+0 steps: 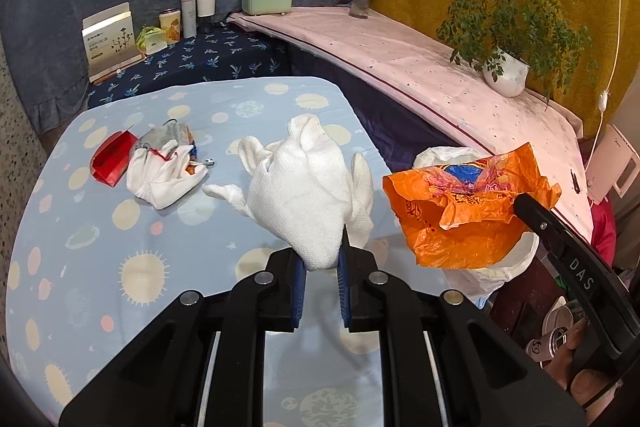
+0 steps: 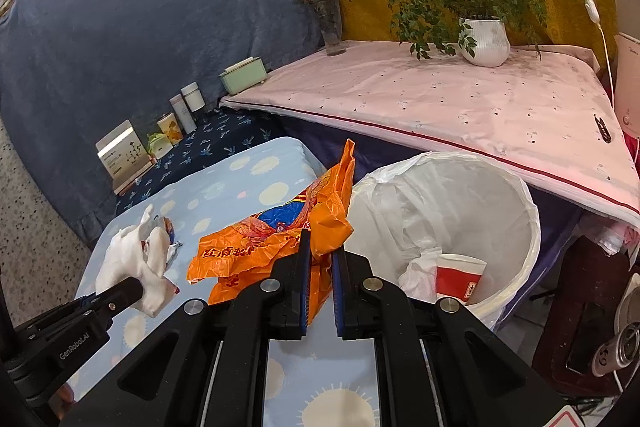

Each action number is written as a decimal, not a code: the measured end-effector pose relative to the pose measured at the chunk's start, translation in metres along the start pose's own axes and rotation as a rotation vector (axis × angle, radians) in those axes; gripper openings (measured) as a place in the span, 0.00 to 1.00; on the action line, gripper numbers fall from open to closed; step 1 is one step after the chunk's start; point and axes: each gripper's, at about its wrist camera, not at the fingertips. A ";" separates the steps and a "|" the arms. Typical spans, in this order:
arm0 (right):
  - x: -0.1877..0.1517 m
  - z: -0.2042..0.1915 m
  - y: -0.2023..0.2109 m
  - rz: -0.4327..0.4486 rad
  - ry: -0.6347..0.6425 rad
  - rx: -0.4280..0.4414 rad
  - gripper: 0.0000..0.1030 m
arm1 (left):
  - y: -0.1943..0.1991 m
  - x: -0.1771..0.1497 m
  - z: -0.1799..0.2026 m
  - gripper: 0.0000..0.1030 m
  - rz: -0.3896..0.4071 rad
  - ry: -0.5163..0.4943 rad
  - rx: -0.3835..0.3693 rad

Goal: Collect trash

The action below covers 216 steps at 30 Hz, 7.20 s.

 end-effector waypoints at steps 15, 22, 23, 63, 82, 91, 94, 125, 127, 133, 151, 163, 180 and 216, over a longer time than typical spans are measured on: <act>0.018 0.069 -0.014 0.022 -0.084 -0.106 0.09 | -0.039 0.027 0.051 0.13 -0.021 -0.090 -0.072; 0.030 0.103 -0.024 0.032 -0.118 -0.159 0.09 | -0.058 0.049 0.091 0.13 -0.019 -0.140 -0.137; 0.031 0.107 -0.026 0.033 -0.121 -0.166 0.09 | -0.060 0.051 0.096 0.13 -0.019 -0.147 -0.148; 0.000 0.019 -0.024 -0.030 0.016 -0.097 0.42 | -0.043 0.011 0.000 0.49 -0.051 0.058 -0.009; -0.058 -0.123 -0.020 -0.104 0.227 0.013 0.43 | 0.012 -0.040 -0.129 0.49 -0.037 0.224 0.135; -0.079 -0.170 -0.028 -0.132 0.299 0.038 0.43 | 0.023 -0.058 -0.174 0.49 -0.035 0.298 0.169; -0.083 -0.183 -0.030 -0.136 0.317 0.045 0.43 | 0.025 -0.063 -0.187 0.49 -0.034 0.320 0.178; -0.105 -0.253 -0.079 -0.195 0.375 0.091 0.43 | 0.005 -0.072 -0.267 0.51 -0.076 0.392 0.250; -0.106 -0.256 -0.084 -0.200 0.375 0.091 0.43 | 0.002 -0.071 -0.272 0.54 -0.079 0.394 0.256; -0.107 -0.263 -0.101 -0.213 0.371 0.096 0.43 | -0.009 -0.063 -0.290 0.60 -0.080 0.405 0.266; -0.101 -0.286 -0.175 -0.280 0.318 0.141 0.49 | -0.080 0.011 -0.305 0.82 -0.060 0.290 0.274; -0.108 -0.274 -0.211 -0.339 0.285 0.142 0.36 | -0.134 0.015 -0.307 0.17 -0.122 0.283 0.181; -0.089 -0.241 -0.164 -0.267 0.257 0.145 0.05 | -0.087 0.007 -0.277 0.00 -0.060 0.283 0.180; -0.065 -0.210 -0.145 -0.241 0.176 0.160 0.05 | -0.100 0.038 -0.279 0.00 -0.004 0.206 0.176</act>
Point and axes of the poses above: each gripper's, at about its wrist camera, not at the fingertips, and y roughly against the way its jaws point, z to its right, x to its top, and after that the axes turned 6 degrees about -y, right-handed
